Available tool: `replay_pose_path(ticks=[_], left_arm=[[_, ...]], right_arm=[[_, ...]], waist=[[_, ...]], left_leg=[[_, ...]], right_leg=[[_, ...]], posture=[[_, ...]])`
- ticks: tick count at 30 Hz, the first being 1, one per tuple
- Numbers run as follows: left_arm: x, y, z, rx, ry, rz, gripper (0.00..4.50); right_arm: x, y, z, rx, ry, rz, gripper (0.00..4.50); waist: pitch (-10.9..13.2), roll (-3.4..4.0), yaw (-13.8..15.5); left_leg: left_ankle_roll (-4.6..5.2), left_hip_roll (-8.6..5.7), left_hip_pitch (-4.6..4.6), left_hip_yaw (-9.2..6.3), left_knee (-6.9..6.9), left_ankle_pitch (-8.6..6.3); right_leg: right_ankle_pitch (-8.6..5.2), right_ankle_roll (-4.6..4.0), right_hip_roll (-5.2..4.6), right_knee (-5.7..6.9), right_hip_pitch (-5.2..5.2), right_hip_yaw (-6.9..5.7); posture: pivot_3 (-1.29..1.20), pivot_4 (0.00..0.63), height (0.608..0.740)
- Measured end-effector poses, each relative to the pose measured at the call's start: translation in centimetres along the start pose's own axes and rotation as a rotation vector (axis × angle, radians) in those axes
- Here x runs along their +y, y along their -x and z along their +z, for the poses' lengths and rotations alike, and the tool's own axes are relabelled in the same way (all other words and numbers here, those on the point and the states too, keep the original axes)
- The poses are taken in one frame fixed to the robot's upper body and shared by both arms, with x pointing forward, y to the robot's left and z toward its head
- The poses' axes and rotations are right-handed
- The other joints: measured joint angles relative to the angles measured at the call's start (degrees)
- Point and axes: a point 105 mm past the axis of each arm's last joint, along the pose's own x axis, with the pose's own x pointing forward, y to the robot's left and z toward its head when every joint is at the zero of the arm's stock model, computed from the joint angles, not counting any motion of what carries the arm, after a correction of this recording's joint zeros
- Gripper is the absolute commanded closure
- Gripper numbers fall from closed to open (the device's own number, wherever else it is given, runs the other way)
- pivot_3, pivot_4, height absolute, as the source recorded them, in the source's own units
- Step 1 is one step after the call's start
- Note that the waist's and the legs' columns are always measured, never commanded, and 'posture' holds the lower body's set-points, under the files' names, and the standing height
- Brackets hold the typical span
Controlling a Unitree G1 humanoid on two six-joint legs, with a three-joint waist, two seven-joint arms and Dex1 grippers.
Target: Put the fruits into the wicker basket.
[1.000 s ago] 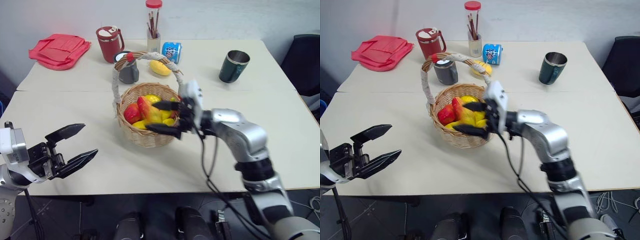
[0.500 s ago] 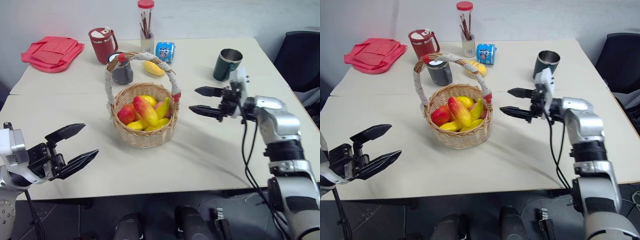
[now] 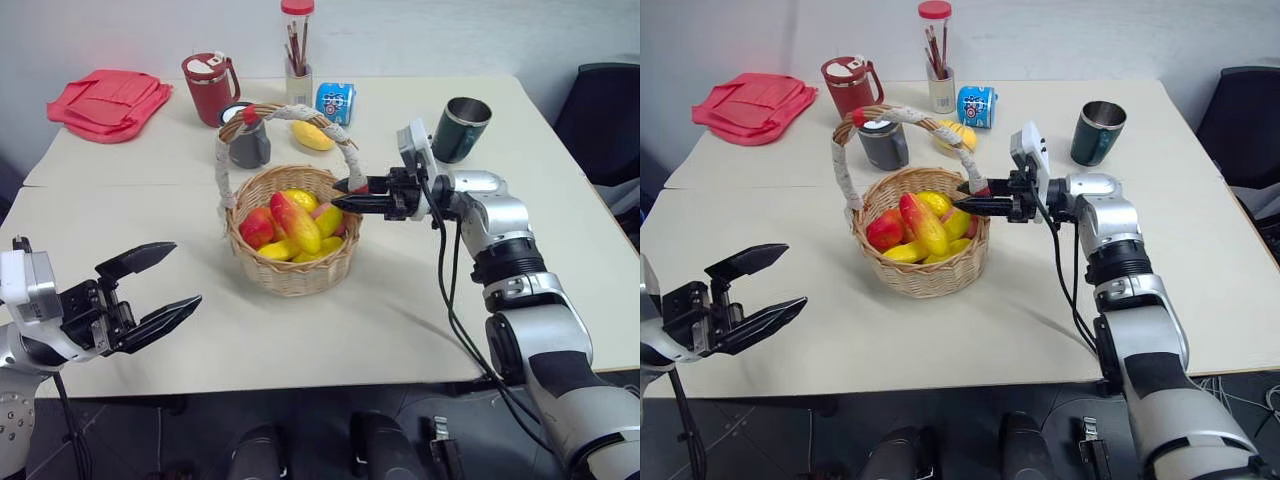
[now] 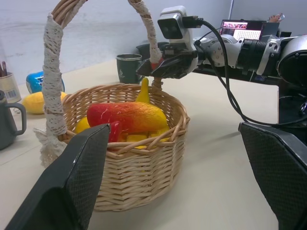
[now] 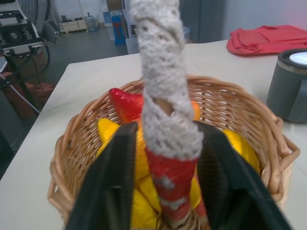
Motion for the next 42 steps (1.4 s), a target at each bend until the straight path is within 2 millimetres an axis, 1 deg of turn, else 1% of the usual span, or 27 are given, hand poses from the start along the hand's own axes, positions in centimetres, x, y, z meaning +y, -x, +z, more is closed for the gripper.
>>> replay_pose_path(ticks=[1,2,5,7,9,11,12,15,16,18,21,23,26,28,29,32,33,34,38,39,42], left_arm=[[0.0,-0.1,-0.1,0.000,0.003,-0.005,0.00],[-0.1,-0.3,-0.2,-0.001,0.010,-0.014,0.00],[-0.2,-0.6,-0.4,-0.012,0.022,-0.021,0.00],[-0.1,-0.8,-0.8,-0.022,0.039,-0.028,0.00],[0.1,-0.8,-1.2,-0.025,0.061,-0.031,0.00],[0.3,-0.9,-1.4,-0.028,0.076,-0.038,0.00],[0.5,-1.2,-1.5,-0.033,0.080,-0.050,0.00],[1.5,-1.9,-1.7,-0.047,0.085,-0.077,0.00],[1.8,-2.1,-1.8,-0.048,0.088,-0.084,0.00],[2.3,-2.5,-2.0,-0.048,0.090,-0.105,0.00],[2.8,-3.3,-2.0,-0.051,0.084,-0.138,0.00],[3.0,-3.6,-2.0,-0.054,0.079,-0.152,0.00],[3.1,-3.5,-2.2,-0.046,0.072,-0.155,0.00],[3.0,-3.6,-2.3,-0.043,0.074,-0.159,0.00],[3.0,-3.5,-2.4,-0.040,0.073,-0.158,0.00],[2.9,-3.3,-2.7,-0.031,0.075,-0.148,0.00],[2.9,-3.2,-2.8,-0.028,0.078,-0.143,0.00],[2.9,-3.1,-2.9,-0.025,0.081,-0.139,0.00],[2.9,-2.3,-3.7,0.013,0.104,-0.105,0.00],[2.9,-2.0,-4.0,0.032,0.107,-0.095,0.00],[3.0,-1.3,-4.8,0.093,0.111,-0.066,0.00]], right_arm=[[0.2,0.4,-0.1,0.004,0.001,0.001,4.11],[0.7,1.4,0.0,-0.006,0.001,-0.006,4.32],[2.4,3.7,-0.4,-0.025,-0.034,-0.057,4.33],[3.6,4.9,-0.4,-0.042,-0.054,-0.107,4.33],[4.5,6.3,0.1,-0.058,-0.059,-0.189,4.33],[4.9,7.9,0.8,-0.079,-0.053,-0.281,4.33],[5.2,9.1,1.2,-0.096,-0.044,-0.357,4.33],[5.3,13.1,1.7,-0.133,-0.008,-0.593,4.33],[5.3,14.3,1.6,-0.134,-0.003,-0.667,4.33],[5.3,15.9,0.8,-0.117,-0.005,-0.767,4.33],[4.7,18.0,-1.2,-0.074,-0.023,-0.879,4.33],[4.3,19.1,-1.7,-0.080,-0.010,-0.926,4.33],[3.6,20.2,-2.1,-0.057,0.018,-0.953,4.33],[3.1,20.6,-2.1,-0.056,0.032,-0.961,3.59],[2.9,20.8,-2.2,-0.054,0.033,-0.966,3.31],[2.9,21.1,-2.8,-0.035,0.011,-0.948,2.27],[3.0,21.0,-2.7,-0.028,0.014,-0.935,2.02],[3.2,21.0,-2.6,-0.024,0.019,-0.923,1.69],[4.9,21.3,-1.7,0.050,0.062,-0.873,0.30],[5.2,21.5,-1.7,0.068,0.069,-0.873,0.03],[6.4,22.7,-1.7,0.138,0.082,-0.882,0.03]], waist=[[0.0,0.00,0.1],[0.0,0.00,0.4],[0.0,0.00,1.1],[0.0,0.01,1.4],[0.0,0.01,1.5],[0.0,0.01,1.5],[0.0,0.01,1.6],[0.0,0.01,2.0],[0.0,0.01,2.0],[0.0,0.01,2.0],[0.0,0.01,1.4],[0.0,0.03,1.1],[0.0,0.03,1.1],[0.0,0.03,1.2],[0.0,0.03,1.4],[0.0,0.06,1.5],[0.0,0.06,1.5],[0.0,0.06,1.6],[0.0,0.06,1.7],[0.0,0.06,1.7],[0.0,0.06,1.7]], left_leg=[[0.00,0.00,0.00,-0.04,0.00,0.00],[0.00,0.00,-0.02,-0.11,-0.02,0.00],[0.00,-0.02,-0.04,-0.08,-0.04,-0.06],[0.00,-0.04,-0.04,-0.06,-0.04,-0.07],[0.00,-0.02,-0.04,-0.03,-0.03,-0.07],[0.00,-0.04,-0.02,0.00,0.00,-0.06],[0.00,-0.03,-0.01,-0.03,-0.01,-0.06],[-0.02,-0.05,-0.01,-0.05,0.00,-0.04],[-0.02,-0.04,-0.01,-0.04,-0.01,-0.04],[-0.02,-0.05,-0.01,-0.01,-0.02,-0.04],[-0.04,-0.04,0.00,0.12,-0.04,-0.01],[-0.03,-0.05,0.08,0.18,-0.05,0.02],[-0.02,-0.03,0.09,0.29,-0.04,0.03],[0.01,-0.03,0.09,0.31,0.01,0.05],[0.02,-0.03,0.08,0.30,0.02,0.06],[0.02,-0.04,0.07,0.28,0.00,0.06],[0.02,-0.04,0.07,0.26,-0.01,0.06],[0.02,-0.04,0.07,0.24,-0.01,0.06],[0.03,-0.05,0.07,0.10,0.00,0.05],[0.04,-0.06,0.07,0.09,0.00,0.05],[0.05,-0.06,0.07,0.06,0.00,0.05]], right_leg=[[0.00,0.00,0.00,0.03,0.01,-0.02],[0.00,0.00,-0.01,0.00,0.02,-0.06],[0.00,0.00,-0.04,-0.06,0.00,-0.06],[0.00,0.00,-0.04,-0.07,0.00,-0.07],[0.00,0.00,-0.02,-0.08,-0.01,-0.08],[0.00,0.00,-0.04,-0.27,0.00,-0.07],[0.00,0.00,-0.01,-0.40,0.01,-0.09],[0.01,0.01,-0.02,-0.38,0.11,-0.22],[0.02,0.01,-0.01,-0.38,0.11,-0.21],[0.03,0.01,0.00,-0.38,0.10,-0.21],[0.03,0.02,0.03,-0.38,0.08,-0.18],[0.03,0.04,0.04,-0.37,0.07,-0.07],[0.04,0.04,0.06,-0.38,0.10,-0.07],[0.05,0.07,0.05,-0.37,0.13,-0.07],[0.06,0.08,0.04,-0.38,0.14,-0.07],[0.06,0.08,0.03,-0.38,0.12,-0.05],[0.06,0.08,0.03,-0.38,0.12,-0.05],[0.06,0.08,0.03,-0.38,0.12,-0.06],[0.06,0.09,0.00,-0.42,0.14,-0.06],[0.07,0.09,0.00,-0.42,0.14,-0.06],[0.07,0.10,-0.01,-0.42,0.14,-0.05]], posture=[[0.00,0.150,0.740],[0.00,0.150,0.740],[0.00,0.150,0.740],[0.00,0.150,0.740],[0.00,0.150,0.740],[0.00,0.150,0.740],[0.00,0.150,0.740],[0.00,0.150,0.740],[0.00,0.150,0.740],[0.00,0.150,0.740],[0.00,0.150,0.740],[0.00,0.150,0.740],[0.00,0.150,0.740],[0.00,0.150,0.740],[0.00,0.150,0.740],[0.00,0.150,0.740],[0.00,0.150,0.740],[0.00,0.150,0.740],[0.00,0.150,0.740],[0.00,0.150,0.740],[0.00,0.150,0.740]])
